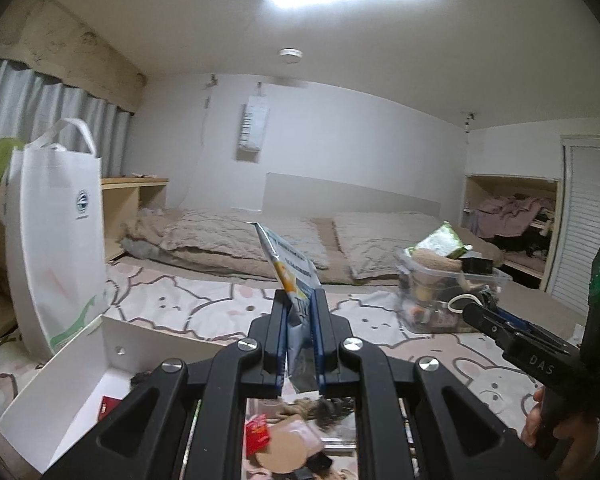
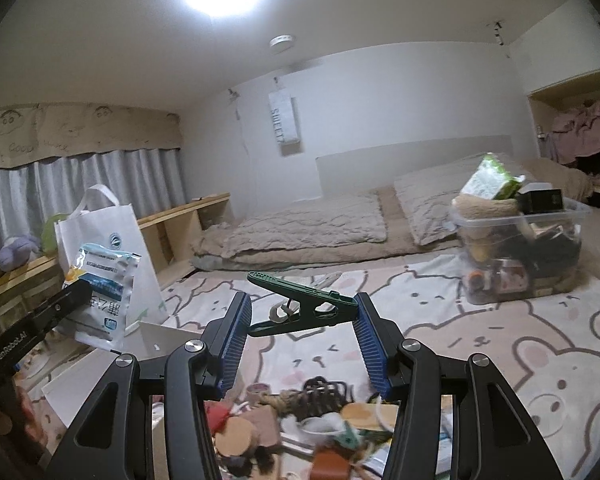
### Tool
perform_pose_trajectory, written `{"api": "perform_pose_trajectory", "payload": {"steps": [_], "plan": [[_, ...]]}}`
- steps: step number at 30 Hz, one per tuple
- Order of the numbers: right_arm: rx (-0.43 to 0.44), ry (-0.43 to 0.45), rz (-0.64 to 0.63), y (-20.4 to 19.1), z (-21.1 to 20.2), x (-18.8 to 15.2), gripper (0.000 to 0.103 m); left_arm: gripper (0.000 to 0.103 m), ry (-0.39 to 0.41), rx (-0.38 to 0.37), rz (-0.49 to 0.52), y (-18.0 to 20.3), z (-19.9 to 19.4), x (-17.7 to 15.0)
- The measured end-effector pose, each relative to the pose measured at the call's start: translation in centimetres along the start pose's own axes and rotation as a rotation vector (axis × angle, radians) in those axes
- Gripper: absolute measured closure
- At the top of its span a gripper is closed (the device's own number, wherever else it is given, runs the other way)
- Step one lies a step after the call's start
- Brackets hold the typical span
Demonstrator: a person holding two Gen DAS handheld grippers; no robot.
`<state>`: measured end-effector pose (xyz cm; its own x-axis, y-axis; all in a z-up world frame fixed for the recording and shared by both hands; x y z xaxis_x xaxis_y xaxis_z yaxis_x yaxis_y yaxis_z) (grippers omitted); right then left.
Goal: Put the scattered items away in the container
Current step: 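Lift the green clip and white sachet and carry both over the white box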
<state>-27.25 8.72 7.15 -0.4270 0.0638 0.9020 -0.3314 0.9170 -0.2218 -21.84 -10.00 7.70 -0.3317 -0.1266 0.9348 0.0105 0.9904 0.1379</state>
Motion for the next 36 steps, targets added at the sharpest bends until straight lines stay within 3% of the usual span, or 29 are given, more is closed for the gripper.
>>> {"api": "perform_pose_trajectory", "payload": {"steps": [22,36], "plan": [[0.133,-0.075,-0.15,-10.9,5.3,-1.0,0.05,0.092,-0.022,0.131,-0.179,-12.0,-1.1,-2.1],[0.228,-0.158,-0.248,-17.4,8.7,-2.3,0.05,0.092,-0.138,0.24,-0.263,-18.5,-0.3,-5.7]]}}
Point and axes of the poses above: each gripper's, at about its wrist camera, not at the fingertips, and z roughly the way its jaws point, y to its right, x to its top, the point moved 8 cm from there along z, roughly the way its jaws point, and after that the axes turned 9 degrees about -y, right-handed, at the moved point
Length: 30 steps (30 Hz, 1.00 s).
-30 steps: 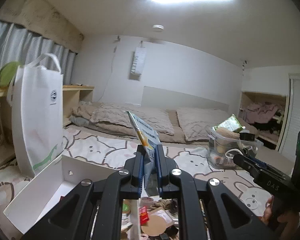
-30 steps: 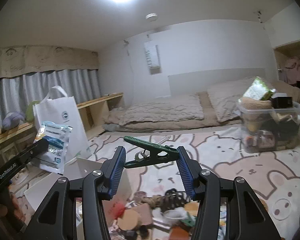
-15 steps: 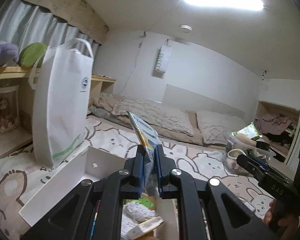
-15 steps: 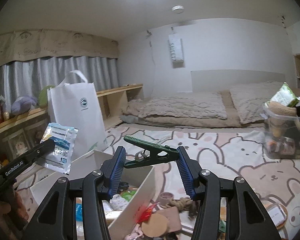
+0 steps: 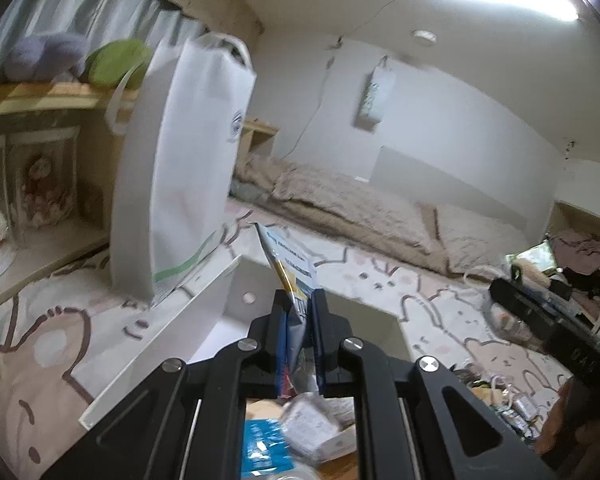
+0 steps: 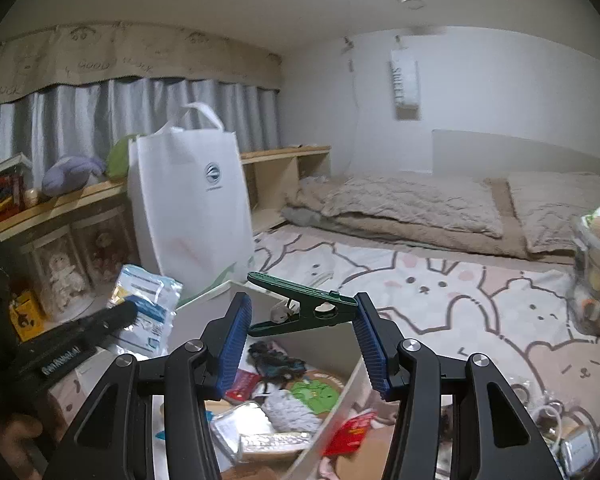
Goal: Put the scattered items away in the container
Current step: 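Lift the green clip and white sachet and carry both over the white box, then open the left tool to drop the sachet while the right tool releases the green clip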
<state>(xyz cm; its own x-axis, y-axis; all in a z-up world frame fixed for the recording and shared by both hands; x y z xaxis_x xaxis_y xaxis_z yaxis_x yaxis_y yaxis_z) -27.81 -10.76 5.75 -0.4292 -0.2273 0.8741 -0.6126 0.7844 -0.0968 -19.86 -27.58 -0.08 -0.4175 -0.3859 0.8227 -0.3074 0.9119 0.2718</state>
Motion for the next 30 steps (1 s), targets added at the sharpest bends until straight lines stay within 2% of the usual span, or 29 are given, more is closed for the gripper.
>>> {"api": "perform_pose_trajectory", "payload": {"steps": [8,16,21,22,23,24,26,30], "plan": [[0.036,-0.069,-0.039,-2.2,2.8,0.0,0.05,0.092,-0.085,0.069,-0.005,-1.6,2.0,-2.0],[0.057,-0.137,-0.053,-3.1,5.6,0.2,0.05,0.092,-0.164,0.161,0.065,-2.6,3.3,-3.6],[0.073,-0.183,-0.054,-3.4,7.2,0.2,0.05,0.091,-0.186,0.179,0.051,-3.3,3.9,-4.1],[0.076,-0.192,-0.052,-3.4,7.5,0.2,0.05,0.089,-0.185,0.182,0.025,-3.6,3.8,-4.1],[0.079,-0.204,-0.051,-3.4,7.9,0.1,0.05,0.077,-0.183,0.173,-0.002,-3.9,3.7,-4.0],[0.08,-0.214,-0.051,-3.4,8.2,0.1,0.05,0.059,-0.176,0.163,-0.015,-4.0,3.6,-3.9],[0.083,-0.231,-0.051,-3.5,8.8,0.0,0.05,0.046,-0.158,0.155,-0.016,-3.9,3.2,-3.7],[0.086,-0.27,-0.039,-3.4,10.0,-0.5,0.05,0.046,-0.149,0.132,-0.031,-3.8,2.9,-3.5]]}}
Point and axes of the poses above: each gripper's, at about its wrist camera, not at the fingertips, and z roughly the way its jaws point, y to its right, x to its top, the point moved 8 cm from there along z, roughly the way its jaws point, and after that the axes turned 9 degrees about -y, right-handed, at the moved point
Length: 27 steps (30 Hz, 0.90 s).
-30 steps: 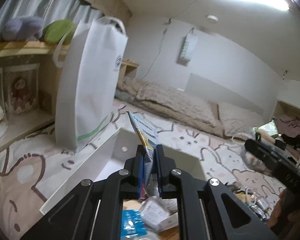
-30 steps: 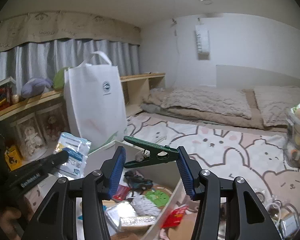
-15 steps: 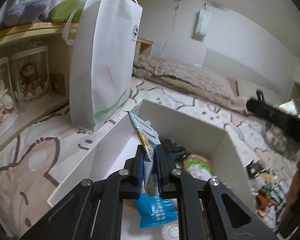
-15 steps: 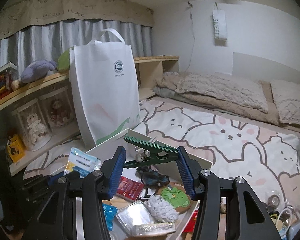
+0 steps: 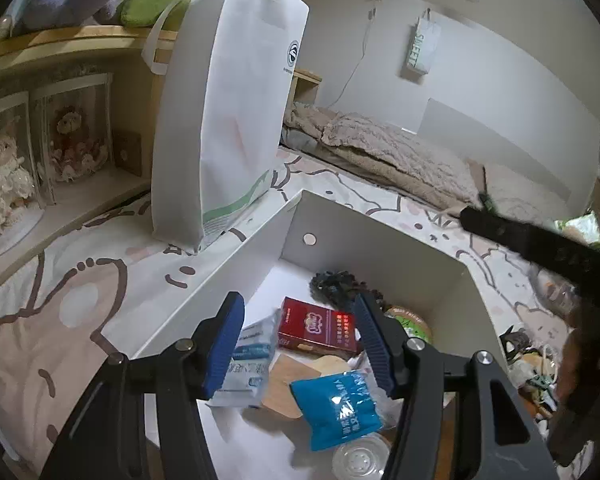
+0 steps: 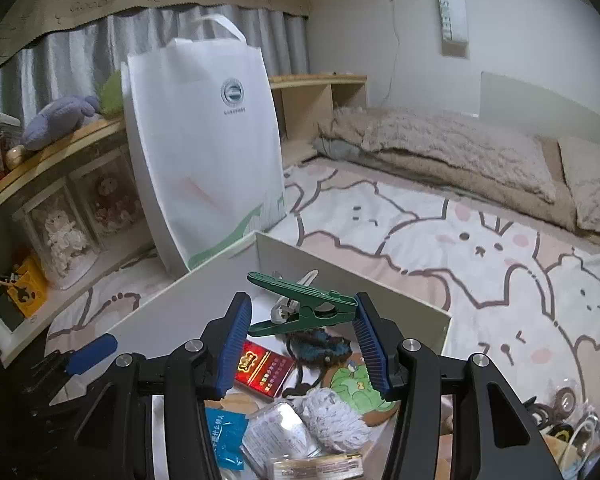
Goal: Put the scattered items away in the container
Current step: 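Open the left tool to drop the sachet while the right tool releases the green clip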
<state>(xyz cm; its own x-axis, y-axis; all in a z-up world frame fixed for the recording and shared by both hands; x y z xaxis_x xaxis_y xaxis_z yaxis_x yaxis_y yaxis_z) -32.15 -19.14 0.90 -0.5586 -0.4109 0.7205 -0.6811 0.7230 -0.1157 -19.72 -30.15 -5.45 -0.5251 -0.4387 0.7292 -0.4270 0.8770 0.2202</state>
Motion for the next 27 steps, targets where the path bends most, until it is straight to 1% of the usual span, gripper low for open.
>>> {"api": "perform_pose_trajectory", "payload": {"steps": [5,7,9,12,19,20,21,22,23,24,27], "plan": [[0.005,-0.069,0.012,0.2,1.8,-0.6,0.05,0.046,-0.01,-0.009,0.001,0.2,0.3,-0.1],[0.004,-0.129,0.017,0.7,3.2,-0.9,0.05,0.046,-0.017,-0.012,0.006,0.3,0.4,-0.1],[-0.018,-0.189,0.031,1.6,4.6,-1.3,0.05,0.046,-0.023,-0.021,0.018,0.7,0.5,-0.2],[-0.042,-0.254,0.043,2.7,6.0,-1.9,0.05,0.046,-0.028,-0.031,0.025,1.0,0.7,-0.3],[-0.085,-0.338,0.071,4.7,7.7,-3.0,0.05,0.045,-0.035,-0.028,0.035,1.3,1.0,-0.4],[-0.092,-0.337,0.074,4.9,7.8,-3.1,0.05,0.039,-0.036,-0.029,0.035,1.3,1.1,-0.4],[-0.103,-0.329,0.07,5.0,7.7,-3.1,0.041,0.028,-0.036,-0.029,0.035,1.4,1.1,-0.5],[-0.111,-0.317,0.06,5.0,7.6,-3.0,0.03,0.022,-0.035,-0.031,0.034,1.4,1.0,-0.5],[-0.118,-0.301,0.046,5.0,7.4,-3.0,0.003,0.016,-0.034,-0.033,0.033,1.4,1.0,-0.5],[-0.12,-0.284,0.034,4.9,7.3,-2.8,0.0,0.013,-0.033,-0.037,0.031,1.5,1.0,-0.4],[-0.122,-0.245,0.028,4.7,6.8,-2.8,0.0,0.009,-0.032,-0.031,0.03,1.5,0.9,-0.4]]}}
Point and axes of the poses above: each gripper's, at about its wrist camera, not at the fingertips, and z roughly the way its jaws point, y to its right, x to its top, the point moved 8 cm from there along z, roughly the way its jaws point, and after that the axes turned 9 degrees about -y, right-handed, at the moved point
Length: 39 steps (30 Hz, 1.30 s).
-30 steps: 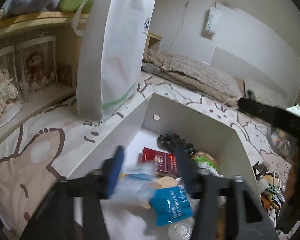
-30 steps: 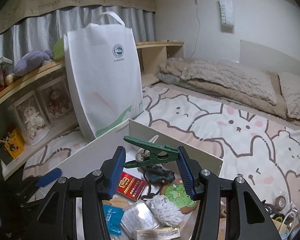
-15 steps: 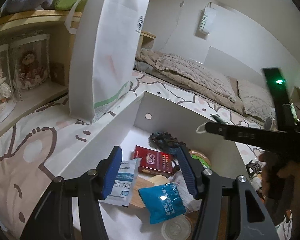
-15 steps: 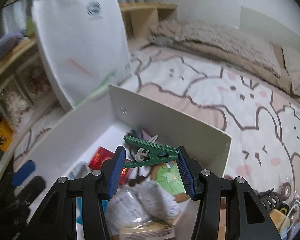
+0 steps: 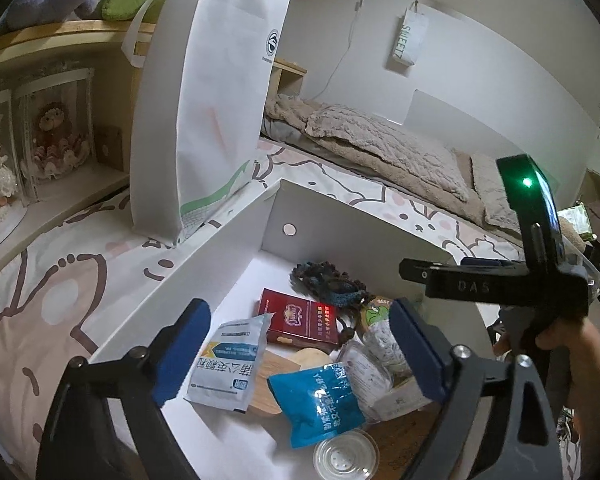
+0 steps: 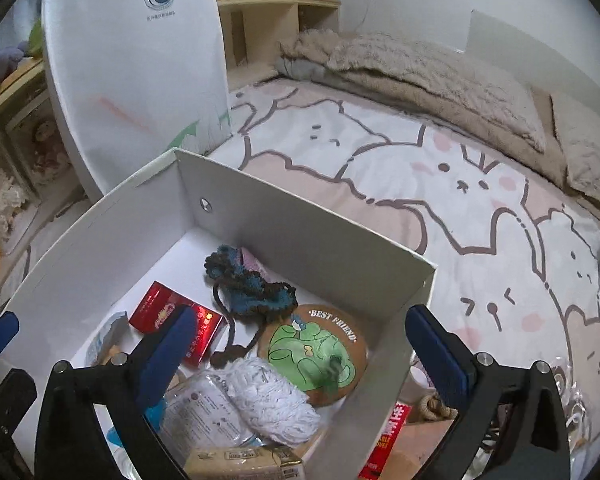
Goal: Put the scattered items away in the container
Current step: 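Open the left tool to drop the sachet while the right tool releases the green clip, then withdraw both open tools from the box back toward the scattered items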
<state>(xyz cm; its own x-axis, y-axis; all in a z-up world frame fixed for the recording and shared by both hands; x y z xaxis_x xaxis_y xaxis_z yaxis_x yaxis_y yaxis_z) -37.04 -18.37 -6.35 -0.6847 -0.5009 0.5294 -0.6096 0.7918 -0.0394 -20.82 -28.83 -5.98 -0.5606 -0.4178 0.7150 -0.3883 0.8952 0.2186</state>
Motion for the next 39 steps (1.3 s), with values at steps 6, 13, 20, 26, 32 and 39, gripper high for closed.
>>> {"api": "perform_pose_trajectory", "payload": {"steps": [6,13,20,26,32,39], "plan": [[0.015,0.039,-0.014,-0.6,-0.9,0.0,0.0,0.009,-0.016,0.02,0.003,-0.1,0.5,-0.2],[0.015,0.051,-0.016,-0.6,-1.3,-0.1,0.0,0.009,-0.021,0.016,0.004,0.0,0.6,-0.3],[0.018,0.082,-0.021,-0.4,-1.8,-0.5,0.0,0.005,-0.023,0.013,0.005,0.1,0.6,-0.4],[0.016,0.147,-0.027,-0.1,-3.3,-0.5,0.0,0.001,-0.004,-0.005,-0.005,0.2,0.0,-0.1],[0.024,0.206,-0.013,0.6,-5.2,-0.6,0.0,0.0,0.009,0.02,-0.009,0.2,-0.5,0.1],[0.026,0.277,-0.013,1.5,-7.6,-1.6,0.0,0.0,0.018,0.041,-0.001,0.8,-1.0,0.2]]}}
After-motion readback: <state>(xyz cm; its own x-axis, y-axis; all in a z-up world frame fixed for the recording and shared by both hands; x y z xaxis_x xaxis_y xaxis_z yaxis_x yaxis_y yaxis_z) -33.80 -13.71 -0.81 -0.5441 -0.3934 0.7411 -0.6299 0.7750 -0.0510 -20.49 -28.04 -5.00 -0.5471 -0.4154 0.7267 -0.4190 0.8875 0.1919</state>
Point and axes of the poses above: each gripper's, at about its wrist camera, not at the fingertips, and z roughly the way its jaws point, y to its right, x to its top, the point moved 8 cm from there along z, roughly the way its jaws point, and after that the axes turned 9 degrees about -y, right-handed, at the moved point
